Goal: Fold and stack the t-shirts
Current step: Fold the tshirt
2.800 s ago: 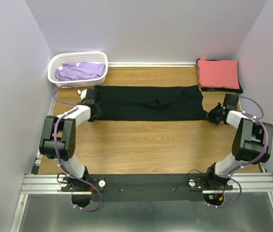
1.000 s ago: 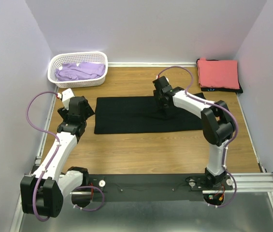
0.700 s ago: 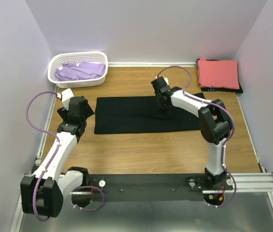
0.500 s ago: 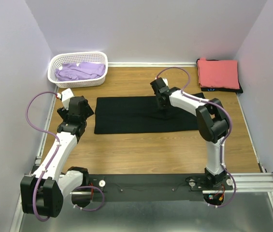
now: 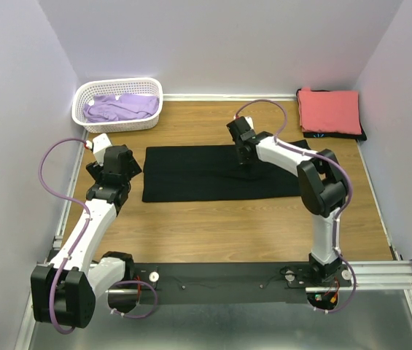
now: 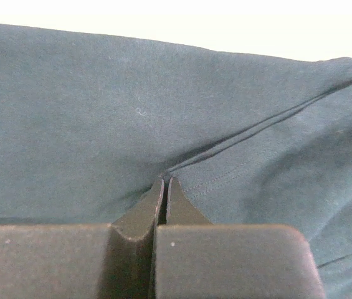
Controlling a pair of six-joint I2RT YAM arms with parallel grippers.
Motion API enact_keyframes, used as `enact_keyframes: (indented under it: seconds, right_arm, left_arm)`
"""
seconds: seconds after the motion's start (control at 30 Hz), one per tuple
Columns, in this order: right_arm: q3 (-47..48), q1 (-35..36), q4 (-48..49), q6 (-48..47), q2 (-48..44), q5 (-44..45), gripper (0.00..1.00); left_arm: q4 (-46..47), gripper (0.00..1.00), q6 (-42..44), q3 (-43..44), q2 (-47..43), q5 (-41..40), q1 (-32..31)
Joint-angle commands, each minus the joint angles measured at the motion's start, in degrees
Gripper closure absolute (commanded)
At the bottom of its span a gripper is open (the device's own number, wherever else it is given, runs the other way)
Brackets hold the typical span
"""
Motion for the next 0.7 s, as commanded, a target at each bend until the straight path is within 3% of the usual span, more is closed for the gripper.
enact_keyframes:
  seconds: [0.0,0.3,0.5,0.57,0.67]
  right_arm:
    - [-1.9,0.6,5.2,1.2,-5.2,2.7,0.99]
    - [-7.2,0.7,10.4,3.9,-8.5,2.3,1.00]
    - [-10.6,0.7,12.4,5.2,-8.6,-3.2,0.98]
    - [-11.3,0.7,12.4,5.0,-8.4,-6.1,0.93]
    - [-12.5,0.6,12.5,4.7,-9.1,-11.3,0.76]
  left_arm:
    - [1.0,0.09,-0.1,-0.2,-0.6,-2.6,-0.3]
    - [1.0,0.09,0.0,-0.3,-0.8,-2.4,-0.3]
    - [1.2,0.09,0.1,-0.4,-0.8,-2.0,-0.3]
    - [1.2,0.09,0.2,-0.4,-0.8,-1.7,-0.3]
    - [1.8,0.09,0.6,-0.5,-0.6,-0.4,-0.3]
